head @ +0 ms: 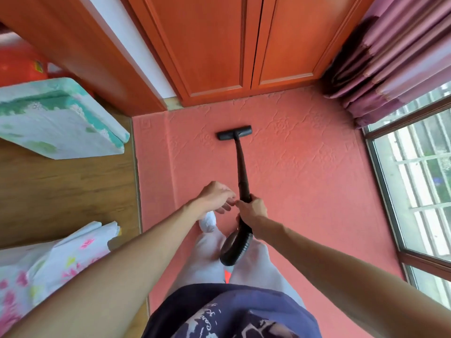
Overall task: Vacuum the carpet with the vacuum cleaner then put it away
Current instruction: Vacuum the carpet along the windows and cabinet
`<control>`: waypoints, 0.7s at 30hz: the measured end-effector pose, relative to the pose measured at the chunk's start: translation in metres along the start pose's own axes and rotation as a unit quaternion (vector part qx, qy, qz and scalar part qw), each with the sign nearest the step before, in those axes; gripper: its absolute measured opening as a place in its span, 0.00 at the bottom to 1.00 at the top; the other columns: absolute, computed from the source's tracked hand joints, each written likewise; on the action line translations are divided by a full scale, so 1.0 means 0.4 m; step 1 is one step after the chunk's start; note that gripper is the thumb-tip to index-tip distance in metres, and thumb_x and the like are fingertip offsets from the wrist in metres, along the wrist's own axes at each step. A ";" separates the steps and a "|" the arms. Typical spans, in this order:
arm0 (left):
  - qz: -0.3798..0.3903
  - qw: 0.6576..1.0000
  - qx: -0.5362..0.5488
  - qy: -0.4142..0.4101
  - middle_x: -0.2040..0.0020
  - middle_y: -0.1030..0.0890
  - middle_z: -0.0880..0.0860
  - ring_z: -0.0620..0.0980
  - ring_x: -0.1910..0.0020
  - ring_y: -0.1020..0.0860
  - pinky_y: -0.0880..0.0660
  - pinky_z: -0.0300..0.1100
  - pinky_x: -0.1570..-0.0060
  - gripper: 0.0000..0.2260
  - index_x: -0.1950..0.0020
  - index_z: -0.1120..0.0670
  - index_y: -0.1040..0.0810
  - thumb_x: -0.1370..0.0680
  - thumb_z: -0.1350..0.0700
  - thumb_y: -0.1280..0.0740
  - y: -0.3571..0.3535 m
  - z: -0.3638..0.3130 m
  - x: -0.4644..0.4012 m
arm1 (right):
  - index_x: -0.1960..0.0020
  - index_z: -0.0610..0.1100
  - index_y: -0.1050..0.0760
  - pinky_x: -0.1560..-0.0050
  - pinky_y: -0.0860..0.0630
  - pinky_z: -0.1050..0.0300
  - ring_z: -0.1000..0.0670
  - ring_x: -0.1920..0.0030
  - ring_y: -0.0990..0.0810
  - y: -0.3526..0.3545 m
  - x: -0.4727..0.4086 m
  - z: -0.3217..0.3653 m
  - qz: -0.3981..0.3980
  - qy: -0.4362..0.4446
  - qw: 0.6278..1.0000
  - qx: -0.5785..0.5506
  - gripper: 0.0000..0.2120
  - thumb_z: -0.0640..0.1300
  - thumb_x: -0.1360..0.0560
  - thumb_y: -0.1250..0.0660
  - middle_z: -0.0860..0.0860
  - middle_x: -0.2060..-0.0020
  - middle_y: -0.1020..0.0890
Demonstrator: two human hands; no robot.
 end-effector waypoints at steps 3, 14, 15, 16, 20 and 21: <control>0.016 1.000 -0.018 -0.016 0.51 0.16 0.59 0.55 0.55 0.17 0.21 0.45 0.55 0.11 0.45 0.60 0.19 0.22 0.59 0.38 -0.019 0.002 0.019 | 0.45 0.43 0.25 0.69 0.20 0.54 0.46 0.72 0.21 -0.007 0.092 -0.049 0.021 0.007 0.999 0.049 0.14 0.46 0.30 0.36 0.45 0.65 0.19; -0.023 0.999 0.022 -0.018 0.55 0.16 0.57 0.52 0.61 0.19 0.21 0.47 0.56 0.11 0.46 0.59 0.20 0.22 0.60 0.40 0.123 0.156 0.072 | 0.48 0.37 0.24 0.76 0.29 0.60 0.48 0.78 0.26 -0.202 0.038 0.040 0.033 0.020 0.999 0.008 0.11 0.41 0.28 0.31 0.45 0.72 0.23; -0.033 0.999 0.036 -0.014 0.54 0.15 0.58 0.53 0.62 0.19 0.22 0.46 0.58 0.11 0.45 0.59 0.20 0.22 0.61 0.40 0.151 0.180 0.079 | 0.48 0.37 0.24 0.75 0.28 0.59 0.48 0.78 0.26 -0.227 0.008 0.068 0.037 0.018 0.999 -0.008 0.10 0.40 0.27 0.31 0.45 0.74 0.24; -0.043 0.998 0.045 -0.011 0.53 0.15 0.59 0.54 0.62 0.20 0.22 0.45 0.59 0.10 0.46 0.61 0.20 0.23 0.61 0.39 0.178 0.206 0.089 | 0.48 0.36 0.25 0.75 0.28 0.58 0.48 0.79 0.27 -0.252 -0.022 0.095 0.041 0.017 0.999 -0.027 0.09 0.39 0.26 0.31 0.44 0.75 0.25; -0.066 0.995 0.079 0.001 0.53 0.15 0.60 0.52 0.63 0.20 0.24 0.41 0.65 0.10 0.47 0.62 0.20 0.23 0.62 0.38 0.266 0.316 0.130 | 0.47 0.37 0.28 0.78 0.27 0.58 0.49 0.81 0.28 -0.356 -0.099 0.205 0.049 0.020 0.996 -0.077 0.07 0.36 0.24 0.32 0.45 0.74 0.28; -0.073 0.993 0.088 0.005 0.53 0.15 0.59 0.51 0.63 0.20 0.24 0.40 0.65 0.10 0.48 0.62 0.20 0.22 0.61 0.38 0.288 0.344 0.140 | 0.47 0.37 0.29 0.78 0.26 0.57 0.48 0.80 0.28 -0.389 -0.107 0.230 0.056 0.020 0.995 -0.085 0.08 0.36 0.24 0.32 0.45 0.73 0.28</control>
Point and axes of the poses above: each hand's wrist, its own x-axis away from the middle knuckle, its own y-axis out of the back of the hand, z = x × y, the point moved 9 cm from there along -x, towards the middle knuckle
